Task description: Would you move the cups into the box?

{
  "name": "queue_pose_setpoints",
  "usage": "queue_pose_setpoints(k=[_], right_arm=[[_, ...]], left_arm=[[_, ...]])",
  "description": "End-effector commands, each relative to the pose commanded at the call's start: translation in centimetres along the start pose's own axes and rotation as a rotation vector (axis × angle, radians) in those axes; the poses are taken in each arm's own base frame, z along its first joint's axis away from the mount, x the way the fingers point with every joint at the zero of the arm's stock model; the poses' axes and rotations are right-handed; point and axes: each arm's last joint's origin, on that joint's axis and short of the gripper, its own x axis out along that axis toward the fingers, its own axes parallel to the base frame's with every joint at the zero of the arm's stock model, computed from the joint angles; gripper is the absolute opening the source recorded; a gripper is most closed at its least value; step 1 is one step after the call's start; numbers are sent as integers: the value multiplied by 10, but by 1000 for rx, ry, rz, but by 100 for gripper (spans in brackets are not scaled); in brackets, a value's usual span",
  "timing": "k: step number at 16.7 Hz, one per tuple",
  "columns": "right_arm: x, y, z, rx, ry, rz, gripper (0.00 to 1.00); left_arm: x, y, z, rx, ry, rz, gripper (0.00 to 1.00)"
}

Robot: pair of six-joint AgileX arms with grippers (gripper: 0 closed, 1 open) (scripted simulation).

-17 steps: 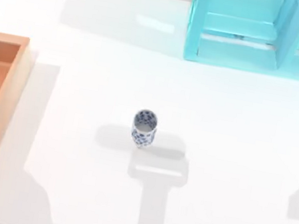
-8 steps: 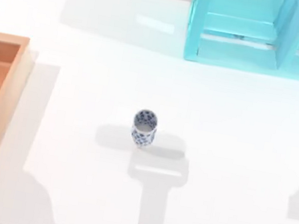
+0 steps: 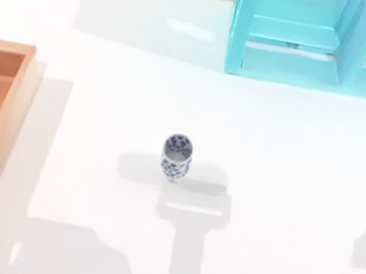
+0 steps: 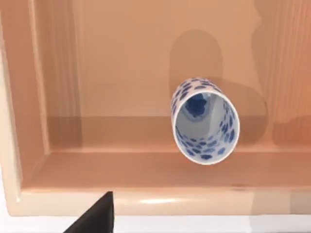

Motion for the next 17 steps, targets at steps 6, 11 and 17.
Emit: queue_pose_setpoints(k=[6, 11, 17], right_arm=[[0, 0, 0, 0, 0, 0, 100], [0, 0, 0, 0, 0, 0, 100], [0, 0, 0, 0, 0, 0, 100]], left_arm=[[-20, -2, -2, -2, -6, 3, 100], [-20, -8, 18, -8, 0, -5, 100], [-5, -87, 118, 0, 66, -28, 100]])
